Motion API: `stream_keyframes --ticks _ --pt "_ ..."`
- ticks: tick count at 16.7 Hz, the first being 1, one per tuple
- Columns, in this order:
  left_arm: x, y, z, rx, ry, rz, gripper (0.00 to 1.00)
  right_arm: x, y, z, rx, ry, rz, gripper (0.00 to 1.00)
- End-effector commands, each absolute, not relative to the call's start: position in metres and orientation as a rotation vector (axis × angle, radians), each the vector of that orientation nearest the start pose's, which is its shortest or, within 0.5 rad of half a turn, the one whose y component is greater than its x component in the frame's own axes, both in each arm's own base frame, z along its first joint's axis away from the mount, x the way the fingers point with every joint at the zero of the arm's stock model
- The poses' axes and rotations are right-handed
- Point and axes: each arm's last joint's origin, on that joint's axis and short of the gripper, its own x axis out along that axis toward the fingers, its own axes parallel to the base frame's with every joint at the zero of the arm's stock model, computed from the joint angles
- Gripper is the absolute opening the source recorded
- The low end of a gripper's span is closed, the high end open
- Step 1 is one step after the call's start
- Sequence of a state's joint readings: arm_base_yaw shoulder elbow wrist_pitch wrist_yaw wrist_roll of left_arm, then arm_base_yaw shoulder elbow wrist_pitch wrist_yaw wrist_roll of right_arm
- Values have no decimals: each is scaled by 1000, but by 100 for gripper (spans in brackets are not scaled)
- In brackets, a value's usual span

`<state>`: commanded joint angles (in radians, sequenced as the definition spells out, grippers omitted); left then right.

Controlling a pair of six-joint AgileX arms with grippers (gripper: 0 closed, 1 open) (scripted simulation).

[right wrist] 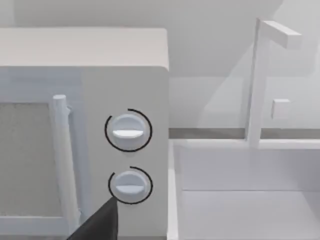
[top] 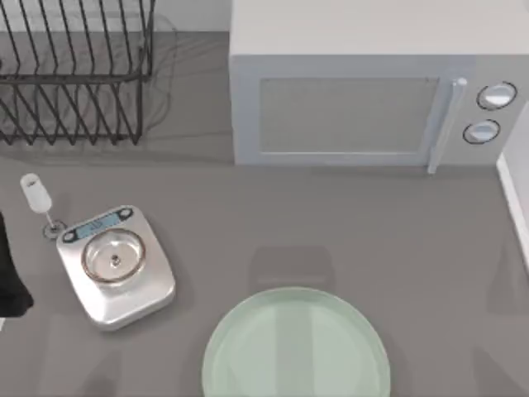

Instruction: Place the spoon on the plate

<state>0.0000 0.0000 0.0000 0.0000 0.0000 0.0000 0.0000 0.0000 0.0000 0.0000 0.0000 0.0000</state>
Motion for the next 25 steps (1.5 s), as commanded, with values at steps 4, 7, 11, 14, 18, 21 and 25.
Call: stream_keyframes --ticks 4,7,11,14,18,21,25 --pt "106 -1 165 5 35 5 100 106 -1 160 0 0 0 100" --pt "109 1 180 17 176 18 100 106 -1 160 0 0 0 100" --pt "127 5 196 30 520 31 100 106 -1 160 0 0 0 100" --pt "150 9 198 31 838 32 100 106 -1 160 0 0 0 100" --pt "185 16 194 21 1228 21 100 106 -1 160 0 0 0 100" --pt "205 21 190 10 1439 10 100 106 -1 160 0 0 0 100" --pt "220 25 192 0 1562 0 100 106 -1 160 0 0 0 100"
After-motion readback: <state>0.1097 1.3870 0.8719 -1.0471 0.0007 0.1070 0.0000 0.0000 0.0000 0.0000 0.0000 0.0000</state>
